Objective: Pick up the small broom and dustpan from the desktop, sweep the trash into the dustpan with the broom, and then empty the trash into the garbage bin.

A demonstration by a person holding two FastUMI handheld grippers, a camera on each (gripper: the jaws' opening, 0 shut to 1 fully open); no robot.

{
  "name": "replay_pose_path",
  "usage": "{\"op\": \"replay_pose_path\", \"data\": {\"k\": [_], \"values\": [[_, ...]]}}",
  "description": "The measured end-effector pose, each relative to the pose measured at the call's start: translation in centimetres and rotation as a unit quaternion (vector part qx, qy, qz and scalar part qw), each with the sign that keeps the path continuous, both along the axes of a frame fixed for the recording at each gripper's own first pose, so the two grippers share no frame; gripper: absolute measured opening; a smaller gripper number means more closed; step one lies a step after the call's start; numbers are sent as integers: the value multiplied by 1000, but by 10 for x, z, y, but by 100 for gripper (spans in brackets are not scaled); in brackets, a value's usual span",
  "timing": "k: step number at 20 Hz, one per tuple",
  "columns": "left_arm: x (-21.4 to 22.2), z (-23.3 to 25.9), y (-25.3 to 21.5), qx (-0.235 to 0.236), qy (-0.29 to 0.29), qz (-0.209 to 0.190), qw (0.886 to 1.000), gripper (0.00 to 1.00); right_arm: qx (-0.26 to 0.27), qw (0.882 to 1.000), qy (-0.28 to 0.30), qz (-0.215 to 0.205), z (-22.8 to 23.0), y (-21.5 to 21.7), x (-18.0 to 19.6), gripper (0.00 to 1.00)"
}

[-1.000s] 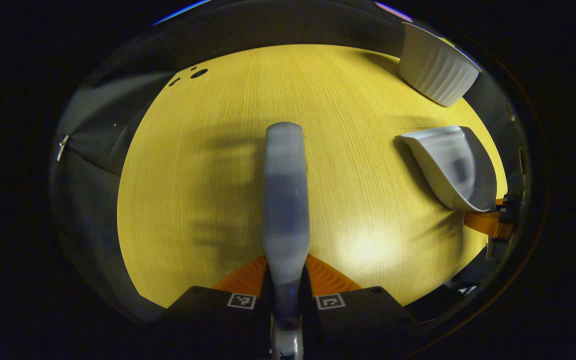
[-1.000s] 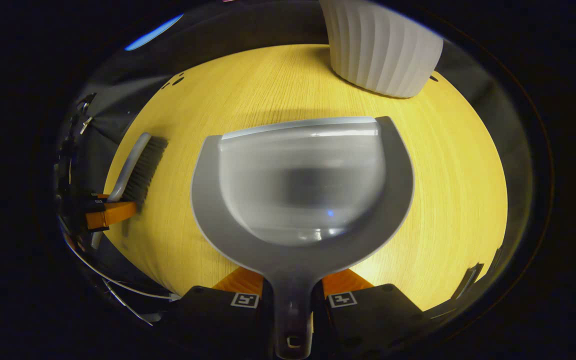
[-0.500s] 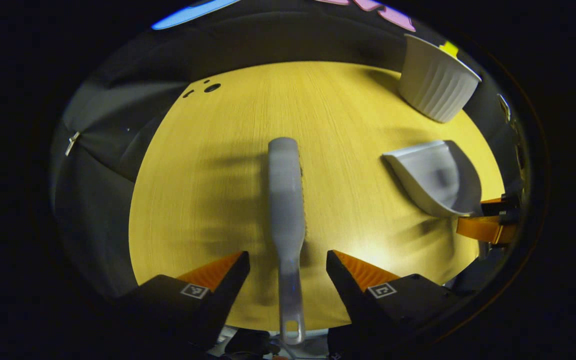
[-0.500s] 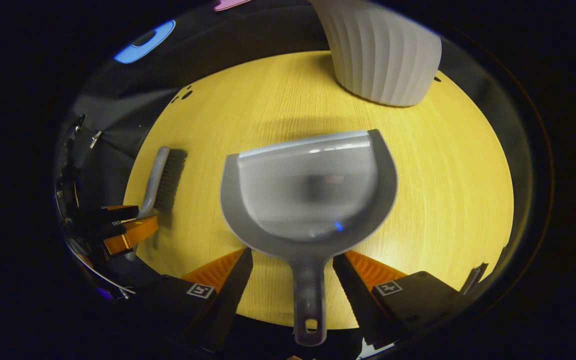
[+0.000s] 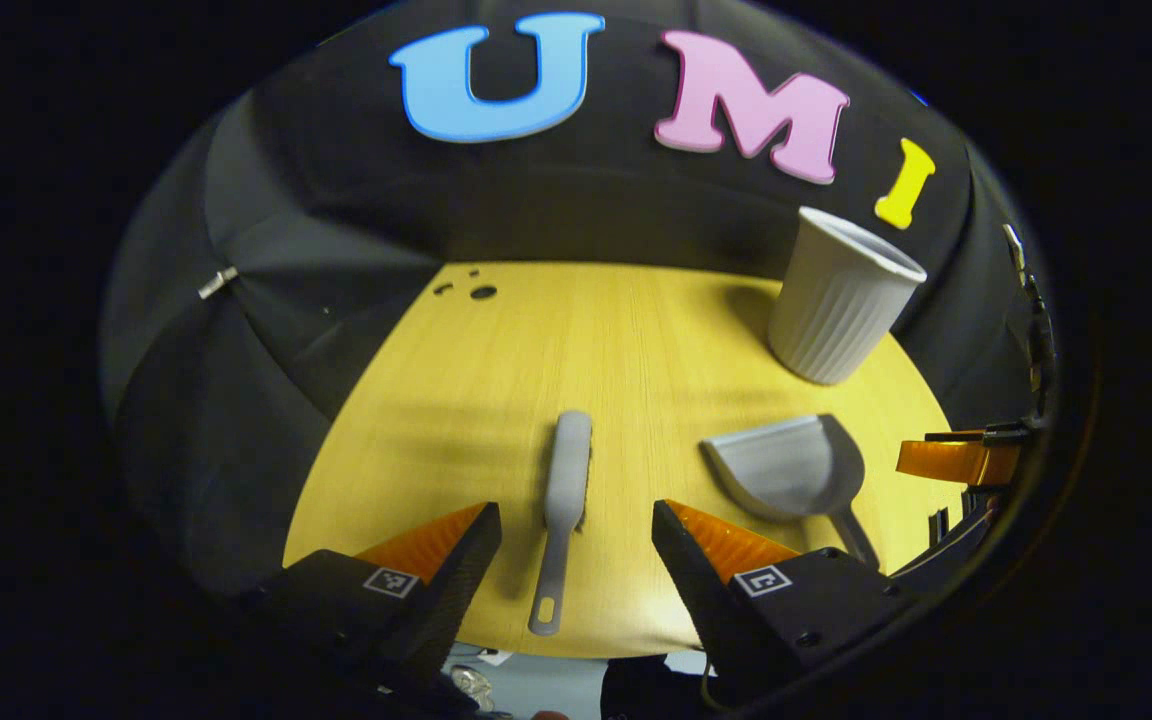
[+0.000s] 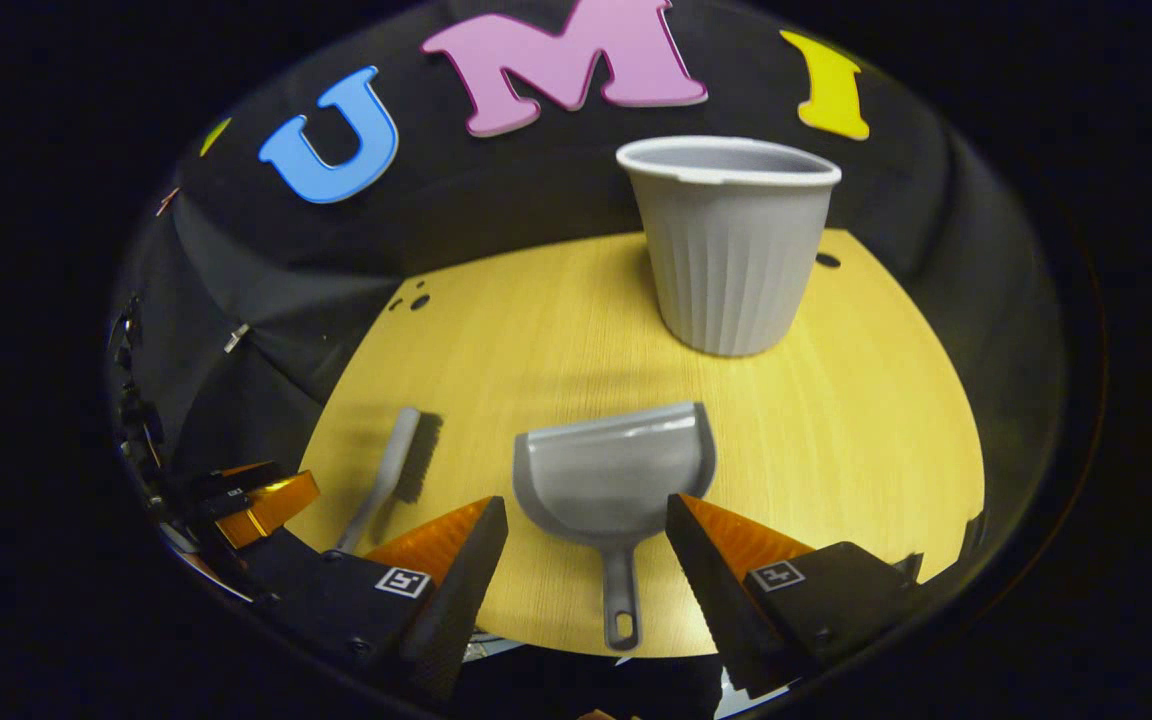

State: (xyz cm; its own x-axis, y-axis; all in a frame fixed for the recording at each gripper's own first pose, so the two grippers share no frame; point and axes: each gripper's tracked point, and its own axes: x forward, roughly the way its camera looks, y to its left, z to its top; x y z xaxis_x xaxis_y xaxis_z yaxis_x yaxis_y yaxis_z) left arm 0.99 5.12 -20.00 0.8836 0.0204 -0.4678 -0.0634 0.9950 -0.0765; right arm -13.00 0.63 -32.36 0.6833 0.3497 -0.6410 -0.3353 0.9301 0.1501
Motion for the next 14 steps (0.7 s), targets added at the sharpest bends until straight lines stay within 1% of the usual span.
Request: {"op": "replay_pose_path", "data": {"k": [2, 4, 7, 9, 11, 14], "values": [[-10, 29, -2, -1, -51, 4, 999, 98, 2, 997, -73, -1, 40, -4, 3, 99], [-22, 61, -3, 7, -108, 12, 994, 98, 11, 991, -137, -6, 76, -9, 0, 99], [-39, 105, -6, 21, -191, 19, 981, 98, 24, 975, -220, -20, 123, -20, -7, 99], [-52, 130, -9, 31, -237, 29, 971, 98, 21, 960, -279, -34, 147, -27, -10, 98], [-63, 147, -14, 39, -274, 38, 960, 98, 16, 948, -315, -42, 162, -41, -16, 98], [-79, 171, -25, 60, -325, 35, 943, 98, 21, 941, -333, -53, 167, -48, -27, 98]]}}
